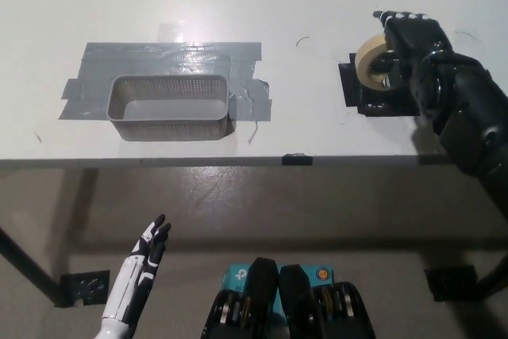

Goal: The robot picks the tape placed on the black area with right hand and places it in the small grey container.

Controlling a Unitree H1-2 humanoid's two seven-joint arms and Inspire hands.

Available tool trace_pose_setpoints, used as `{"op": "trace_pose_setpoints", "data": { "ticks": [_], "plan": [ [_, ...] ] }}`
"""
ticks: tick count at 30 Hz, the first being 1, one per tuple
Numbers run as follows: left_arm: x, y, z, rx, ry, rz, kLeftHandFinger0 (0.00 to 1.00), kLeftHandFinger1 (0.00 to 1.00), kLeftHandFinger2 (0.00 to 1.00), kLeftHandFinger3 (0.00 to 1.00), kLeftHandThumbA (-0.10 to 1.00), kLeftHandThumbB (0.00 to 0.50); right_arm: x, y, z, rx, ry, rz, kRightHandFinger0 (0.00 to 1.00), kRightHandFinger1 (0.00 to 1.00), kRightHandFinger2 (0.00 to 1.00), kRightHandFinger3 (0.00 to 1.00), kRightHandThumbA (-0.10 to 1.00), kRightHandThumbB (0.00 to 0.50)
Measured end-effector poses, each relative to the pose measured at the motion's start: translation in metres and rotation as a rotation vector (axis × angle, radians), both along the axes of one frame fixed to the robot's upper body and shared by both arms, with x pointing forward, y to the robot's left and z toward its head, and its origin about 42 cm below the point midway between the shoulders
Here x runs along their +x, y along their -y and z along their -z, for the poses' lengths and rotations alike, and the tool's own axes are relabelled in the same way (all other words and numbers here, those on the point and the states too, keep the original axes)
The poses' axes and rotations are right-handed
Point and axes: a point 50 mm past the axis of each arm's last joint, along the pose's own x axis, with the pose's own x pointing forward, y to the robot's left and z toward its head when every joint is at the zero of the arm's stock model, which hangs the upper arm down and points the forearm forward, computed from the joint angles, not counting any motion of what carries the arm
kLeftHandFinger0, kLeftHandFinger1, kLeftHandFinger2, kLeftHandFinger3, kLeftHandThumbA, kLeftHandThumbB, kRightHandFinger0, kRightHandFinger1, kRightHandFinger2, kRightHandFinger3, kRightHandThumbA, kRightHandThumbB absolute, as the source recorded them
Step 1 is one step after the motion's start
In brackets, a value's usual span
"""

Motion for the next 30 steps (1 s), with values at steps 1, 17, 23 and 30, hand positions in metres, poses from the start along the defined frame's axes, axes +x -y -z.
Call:
{"op": "trace_pose_setpoints", "data": {
  "ticks": [1,17,23,30],
  "plan": [
    [0.000,0.000,0.000,0.000,-0.001,0.000,1.00,1.00,1.00,1.00,1.00,0.117,0.000,0.001,0.002,-0.001,0.011,-0.002,0.22,0.37,0.48,0.55,0.23,0.326],
    [0.000,0.000,0.000,0.000,-0.002,0.000,1.00,1.00,1.00,1.00,1.00,0.072,-0.006,0.003,0.027,-0.148,0.222,-0.080,0.10,0.56,0.90,0.97,-0.10,0.203],
    [0.000,0.000,0.000,0.000,-0.002,0.000,1.00,1.00,1.00,1.00,1.00,0.060,-0.009,-0.004,0.033,-0.158,0.292,-0.135,0.14,0.56,0.89,0.85,-0.10,0.212],
    [0.000,0.000,0.000,0.000,-0.002,0.000,1.00,1.00,1.00,1.00,1.00,0.093,-0.013,-0.031,0.030,-0.119,0.396,-0.228,0.00,0.20,0.60,0.39,-0.10,0.257]
  ]
}}
